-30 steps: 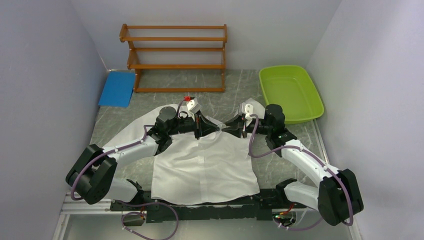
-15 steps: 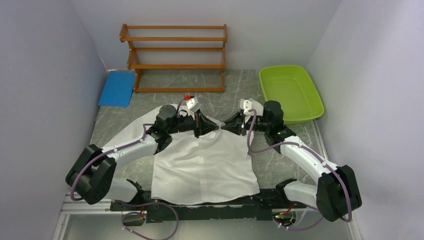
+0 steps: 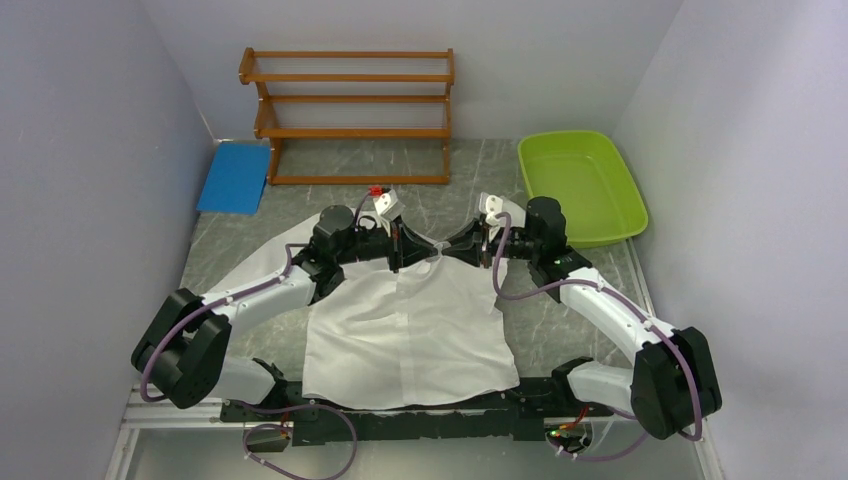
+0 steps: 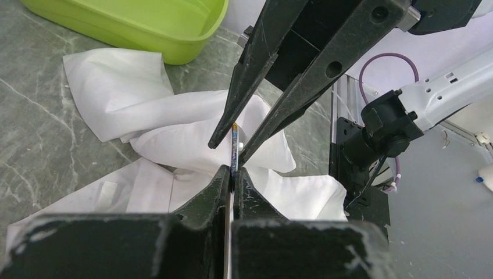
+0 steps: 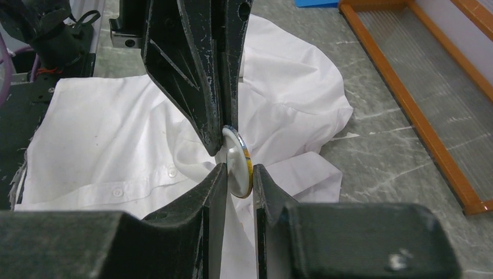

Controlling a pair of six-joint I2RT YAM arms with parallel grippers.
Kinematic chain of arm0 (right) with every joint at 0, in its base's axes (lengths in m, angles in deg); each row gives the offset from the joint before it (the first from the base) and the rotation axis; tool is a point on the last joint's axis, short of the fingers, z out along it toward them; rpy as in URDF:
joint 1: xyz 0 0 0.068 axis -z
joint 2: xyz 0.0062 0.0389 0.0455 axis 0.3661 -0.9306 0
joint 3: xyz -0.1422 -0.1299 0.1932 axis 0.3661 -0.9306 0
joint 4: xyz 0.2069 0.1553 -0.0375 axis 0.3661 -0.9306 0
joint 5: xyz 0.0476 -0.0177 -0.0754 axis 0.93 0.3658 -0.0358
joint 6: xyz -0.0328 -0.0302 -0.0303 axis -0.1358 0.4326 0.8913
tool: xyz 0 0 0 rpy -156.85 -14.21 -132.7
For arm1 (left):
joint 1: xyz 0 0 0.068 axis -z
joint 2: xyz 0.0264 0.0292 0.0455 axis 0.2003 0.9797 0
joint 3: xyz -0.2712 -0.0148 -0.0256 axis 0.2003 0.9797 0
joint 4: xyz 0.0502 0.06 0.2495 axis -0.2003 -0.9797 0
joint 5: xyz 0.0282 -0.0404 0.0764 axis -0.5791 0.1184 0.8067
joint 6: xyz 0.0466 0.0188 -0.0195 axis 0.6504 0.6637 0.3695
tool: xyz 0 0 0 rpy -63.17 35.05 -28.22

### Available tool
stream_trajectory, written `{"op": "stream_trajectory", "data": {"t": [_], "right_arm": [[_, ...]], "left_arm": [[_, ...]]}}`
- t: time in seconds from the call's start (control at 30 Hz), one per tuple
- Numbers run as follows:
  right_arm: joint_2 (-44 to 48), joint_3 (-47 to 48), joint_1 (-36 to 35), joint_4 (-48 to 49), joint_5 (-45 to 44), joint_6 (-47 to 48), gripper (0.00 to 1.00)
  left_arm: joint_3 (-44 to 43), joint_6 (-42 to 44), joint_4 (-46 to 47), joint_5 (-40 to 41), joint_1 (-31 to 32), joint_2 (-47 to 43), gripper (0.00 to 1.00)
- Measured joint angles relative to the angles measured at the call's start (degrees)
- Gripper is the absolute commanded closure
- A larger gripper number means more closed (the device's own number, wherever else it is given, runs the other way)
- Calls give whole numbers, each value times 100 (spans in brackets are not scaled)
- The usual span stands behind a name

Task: Pin the brooch onto the clothing
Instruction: Pin the brooch to the clothes.

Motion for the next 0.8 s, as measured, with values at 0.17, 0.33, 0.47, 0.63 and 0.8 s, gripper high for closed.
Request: {"op": "stream_trajectory", "data": {"t": [0.17, 0.33, 0.47, 0.63, 0.8], "right_arm": [[-63, 111, 0, -160, -81, 0, 75], [-83, 140, 0, -234, -186, 2, 75], [-83, 140, 0, -238, -192, 2, 74], [-94, 166, -7, -269, -245, 13, 69], [-201, 343, -94, -511, -326, 44, 81]], "left_arm": [[-63, 2, -37, 11, -2, 46, 97], [-144, 2, -103, 24, -7, 131, 97], [-151, 2, -103, 22, -7, 142, 97], [-192, 2, -103, 20, -7, 181, 98], [-260, 33, -94, -24, 4, 219, 97]]}}
